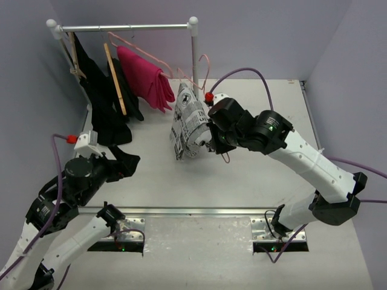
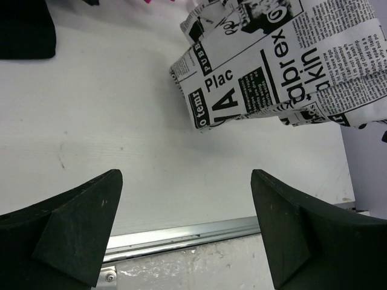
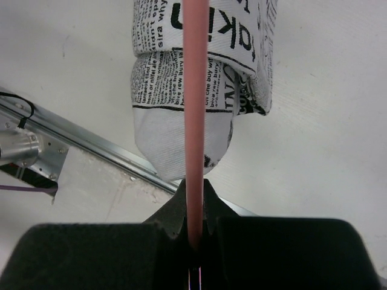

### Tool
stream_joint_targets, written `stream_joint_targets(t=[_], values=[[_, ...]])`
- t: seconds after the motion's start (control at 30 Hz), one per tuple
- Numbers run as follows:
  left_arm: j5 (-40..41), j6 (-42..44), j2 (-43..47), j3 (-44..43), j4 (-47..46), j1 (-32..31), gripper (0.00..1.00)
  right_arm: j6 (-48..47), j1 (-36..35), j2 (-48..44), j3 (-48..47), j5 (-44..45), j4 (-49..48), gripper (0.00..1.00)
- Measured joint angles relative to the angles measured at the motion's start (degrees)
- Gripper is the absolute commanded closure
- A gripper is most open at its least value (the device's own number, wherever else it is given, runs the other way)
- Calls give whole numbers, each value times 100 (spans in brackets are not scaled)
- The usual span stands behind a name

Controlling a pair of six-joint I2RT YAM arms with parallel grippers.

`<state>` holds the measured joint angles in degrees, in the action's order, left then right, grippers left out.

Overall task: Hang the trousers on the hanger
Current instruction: Place the hanger at the clothesline.

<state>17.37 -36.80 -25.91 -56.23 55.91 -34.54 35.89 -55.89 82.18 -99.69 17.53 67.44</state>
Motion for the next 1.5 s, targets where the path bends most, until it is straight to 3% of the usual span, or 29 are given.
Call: stream_joint_targets(t=[0.47,0.63,1.0,1.5], values=[[427,511,586,75,124,0,6,-343,856,692,-786,-398,267,100],[423,534,599,81,119,0,6,-544,1085,1282,-1684,-774,515,100],[352,526,802,270,36,0,6,-635,1273,2628,-2920,-880,115,100],[199,461,1139,593,-88,0,4,-787,1568,3360,-3146,-1080,-845,100]])
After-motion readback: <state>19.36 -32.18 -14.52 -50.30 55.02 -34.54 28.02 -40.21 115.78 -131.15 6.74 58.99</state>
